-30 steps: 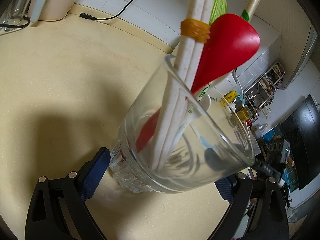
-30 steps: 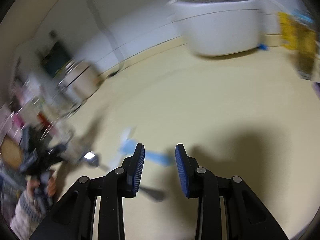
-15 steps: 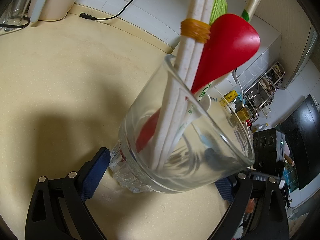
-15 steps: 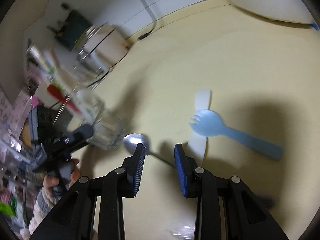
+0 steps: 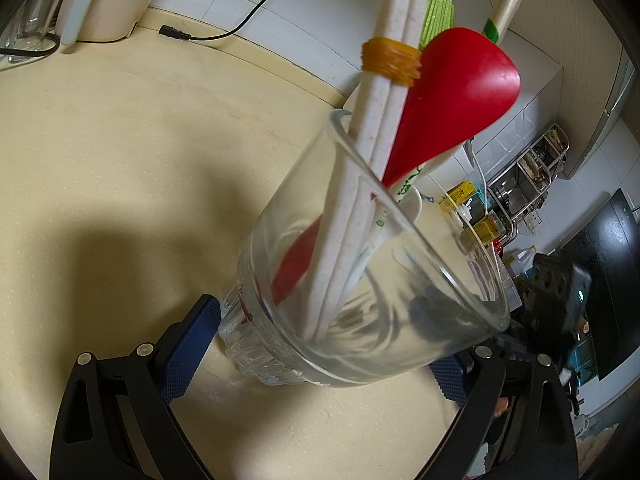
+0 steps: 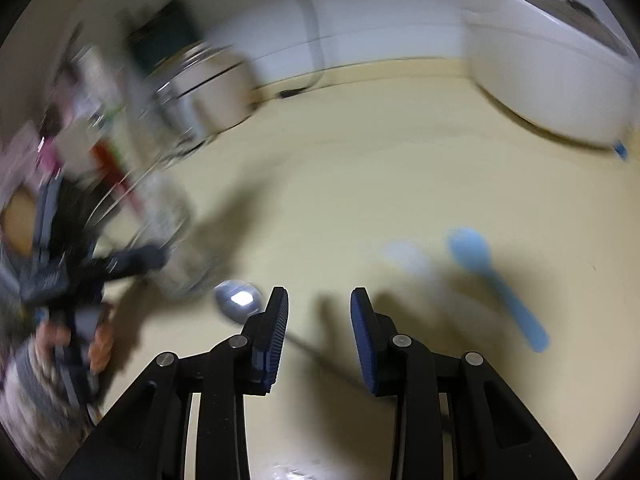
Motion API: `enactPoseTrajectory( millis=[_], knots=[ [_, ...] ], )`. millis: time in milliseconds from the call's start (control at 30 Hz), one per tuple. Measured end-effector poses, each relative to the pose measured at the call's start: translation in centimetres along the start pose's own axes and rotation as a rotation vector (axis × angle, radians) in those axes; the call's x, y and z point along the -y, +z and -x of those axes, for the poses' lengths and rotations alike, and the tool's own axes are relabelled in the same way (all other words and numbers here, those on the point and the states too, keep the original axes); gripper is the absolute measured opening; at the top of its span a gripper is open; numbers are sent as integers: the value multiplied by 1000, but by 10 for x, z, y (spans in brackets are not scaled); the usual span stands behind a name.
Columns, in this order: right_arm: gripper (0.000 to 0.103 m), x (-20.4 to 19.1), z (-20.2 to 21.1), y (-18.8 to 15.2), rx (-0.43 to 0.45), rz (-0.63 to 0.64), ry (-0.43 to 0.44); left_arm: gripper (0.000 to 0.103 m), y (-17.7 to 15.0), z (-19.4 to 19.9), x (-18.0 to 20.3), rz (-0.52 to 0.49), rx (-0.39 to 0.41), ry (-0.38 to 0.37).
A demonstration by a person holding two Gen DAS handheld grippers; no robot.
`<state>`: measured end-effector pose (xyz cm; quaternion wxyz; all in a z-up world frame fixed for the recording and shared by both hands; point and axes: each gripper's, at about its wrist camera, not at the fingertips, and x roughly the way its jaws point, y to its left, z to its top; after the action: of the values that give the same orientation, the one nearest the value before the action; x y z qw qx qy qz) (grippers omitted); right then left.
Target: Organize utensils
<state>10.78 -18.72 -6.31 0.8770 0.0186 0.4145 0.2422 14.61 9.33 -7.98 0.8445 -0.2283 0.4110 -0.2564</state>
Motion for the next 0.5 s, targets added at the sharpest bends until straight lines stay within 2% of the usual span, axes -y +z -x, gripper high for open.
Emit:
enactPoseTrajectory(
  millis=[133, 333, 500],
  knots=[
    [33, -14, -8, -9, -37, 108, -92, 97, 0, 0, 0, 0, 0, 0],
    [33, 0, -4, -17, -65, 62, -85, 97, 0, 0, 0, 0, 0, 0],
    [33, -4, 4, -25, -86, 67, -87, 97, 0, 0, 0, 0, 0, 0]
  ],
)
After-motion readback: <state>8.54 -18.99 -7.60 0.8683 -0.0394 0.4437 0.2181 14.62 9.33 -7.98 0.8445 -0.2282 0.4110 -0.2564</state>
